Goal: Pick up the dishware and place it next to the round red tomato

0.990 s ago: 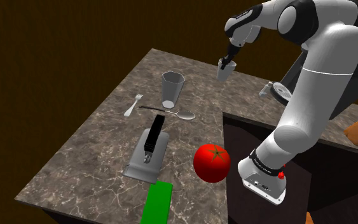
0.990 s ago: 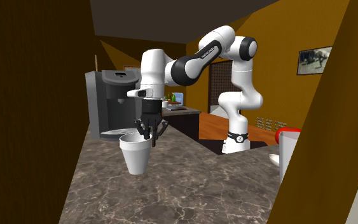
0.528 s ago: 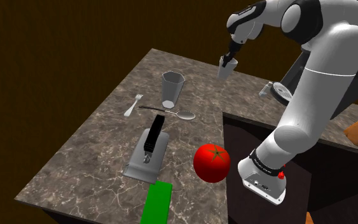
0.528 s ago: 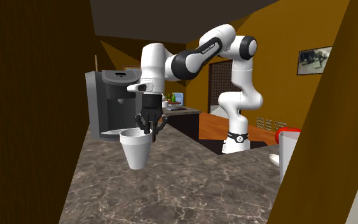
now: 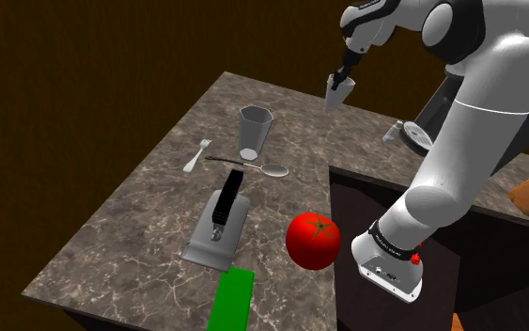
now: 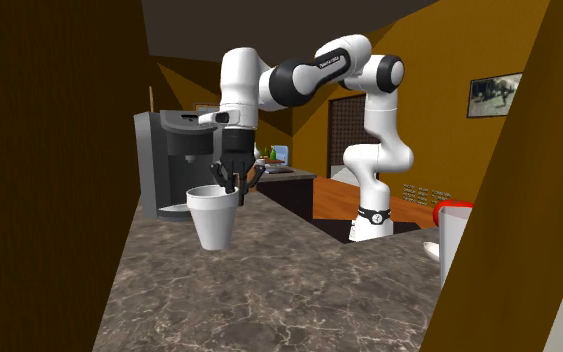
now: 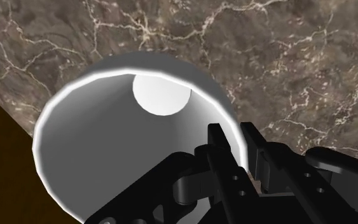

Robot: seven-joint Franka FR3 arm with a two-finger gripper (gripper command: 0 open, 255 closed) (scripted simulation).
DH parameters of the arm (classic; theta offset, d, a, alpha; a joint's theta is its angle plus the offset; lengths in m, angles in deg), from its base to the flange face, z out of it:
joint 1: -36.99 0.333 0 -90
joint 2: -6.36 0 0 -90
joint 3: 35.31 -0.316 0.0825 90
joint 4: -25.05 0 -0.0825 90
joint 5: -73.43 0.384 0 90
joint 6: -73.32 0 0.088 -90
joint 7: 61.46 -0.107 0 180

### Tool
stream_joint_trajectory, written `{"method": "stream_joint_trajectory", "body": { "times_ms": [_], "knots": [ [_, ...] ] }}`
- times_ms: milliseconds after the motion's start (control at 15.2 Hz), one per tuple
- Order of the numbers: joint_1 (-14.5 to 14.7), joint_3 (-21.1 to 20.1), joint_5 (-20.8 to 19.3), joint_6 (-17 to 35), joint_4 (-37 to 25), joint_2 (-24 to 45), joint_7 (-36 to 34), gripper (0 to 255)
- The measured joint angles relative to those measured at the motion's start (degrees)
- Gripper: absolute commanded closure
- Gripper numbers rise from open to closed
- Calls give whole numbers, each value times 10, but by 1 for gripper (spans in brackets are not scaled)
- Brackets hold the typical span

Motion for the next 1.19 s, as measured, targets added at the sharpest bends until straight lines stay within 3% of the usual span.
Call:
{"method": "stream_joint_trajectory", "body": {
  "times_ms": [1188],
  "knots": [
    [0,9,-25,-128,-108,-26,-22,255]
  ]
}}
